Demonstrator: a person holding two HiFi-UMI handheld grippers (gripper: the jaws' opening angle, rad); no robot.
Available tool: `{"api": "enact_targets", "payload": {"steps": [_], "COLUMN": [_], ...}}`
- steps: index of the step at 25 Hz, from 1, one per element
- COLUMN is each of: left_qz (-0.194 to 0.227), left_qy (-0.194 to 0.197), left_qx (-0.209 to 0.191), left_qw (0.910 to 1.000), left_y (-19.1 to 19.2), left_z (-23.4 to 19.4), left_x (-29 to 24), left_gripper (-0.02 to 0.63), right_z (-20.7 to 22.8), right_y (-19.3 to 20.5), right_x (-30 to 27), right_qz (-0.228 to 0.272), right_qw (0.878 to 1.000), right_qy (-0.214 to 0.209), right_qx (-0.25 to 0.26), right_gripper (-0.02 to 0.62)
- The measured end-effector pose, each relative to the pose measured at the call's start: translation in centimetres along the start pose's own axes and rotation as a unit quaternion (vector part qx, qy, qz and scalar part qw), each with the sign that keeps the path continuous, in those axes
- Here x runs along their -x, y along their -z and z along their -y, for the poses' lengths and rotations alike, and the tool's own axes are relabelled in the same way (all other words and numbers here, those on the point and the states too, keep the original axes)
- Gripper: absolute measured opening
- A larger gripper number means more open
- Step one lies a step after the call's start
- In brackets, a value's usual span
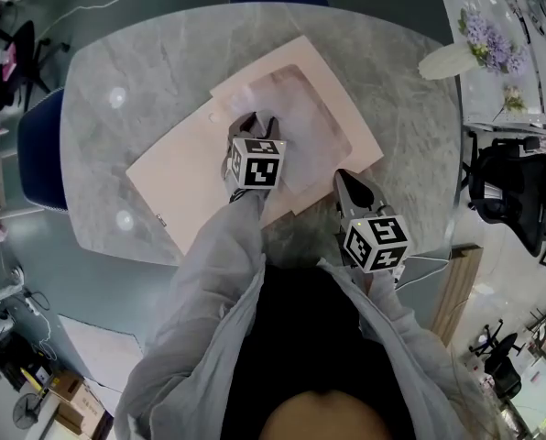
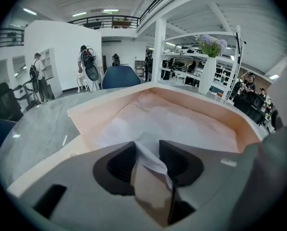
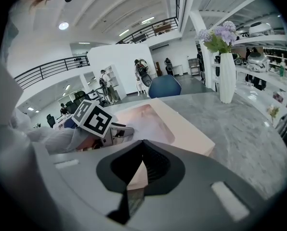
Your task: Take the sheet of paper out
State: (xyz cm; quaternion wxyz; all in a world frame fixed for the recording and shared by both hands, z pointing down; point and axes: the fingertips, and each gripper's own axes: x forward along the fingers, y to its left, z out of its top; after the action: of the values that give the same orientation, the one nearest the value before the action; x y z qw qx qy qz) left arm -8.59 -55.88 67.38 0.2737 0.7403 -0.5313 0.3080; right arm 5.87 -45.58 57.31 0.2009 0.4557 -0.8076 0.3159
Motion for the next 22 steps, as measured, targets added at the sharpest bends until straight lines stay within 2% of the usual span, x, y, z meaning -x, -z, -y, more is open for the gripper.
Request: {"api": "enact_targets", "payload": {"steps": [6,7,12,22], "left_qz": [0.006,0.008,0.028,0.055], "left_qy": [0.012,0.012,0.011,0.013], "left_qx": [0.017,0.019,0.02,0.013], "left_qw": [0.9998,0.9997,0.9994,0.9983], "left_y": [-0.2,-0.2,-1.0,-1.3], "left_z": [0.1,0.2,0.2,0.7], "left_x": [0.6,0.8,2.2,7.0], "left_gripper": [0.113,0.08,0.012,0.005], "right_z": [0.0,-0.1,-0.4,-1.6], "right_y": [-0.3,-0.3,-0.5,-0.6], "right_x": [0.7,0.8,1.5,3.9], "right_qz": [0.006,0.007,0.014,0.041], "right_qw": [1.0,1.0,1.0,0.999], "right_qy": [0.002,0.002,0.002,-0.003], "right_qx": [-0.001,-0.001,0.003,0.014], "right_gripper": [0.008,0.008,0.008,0.008]}}
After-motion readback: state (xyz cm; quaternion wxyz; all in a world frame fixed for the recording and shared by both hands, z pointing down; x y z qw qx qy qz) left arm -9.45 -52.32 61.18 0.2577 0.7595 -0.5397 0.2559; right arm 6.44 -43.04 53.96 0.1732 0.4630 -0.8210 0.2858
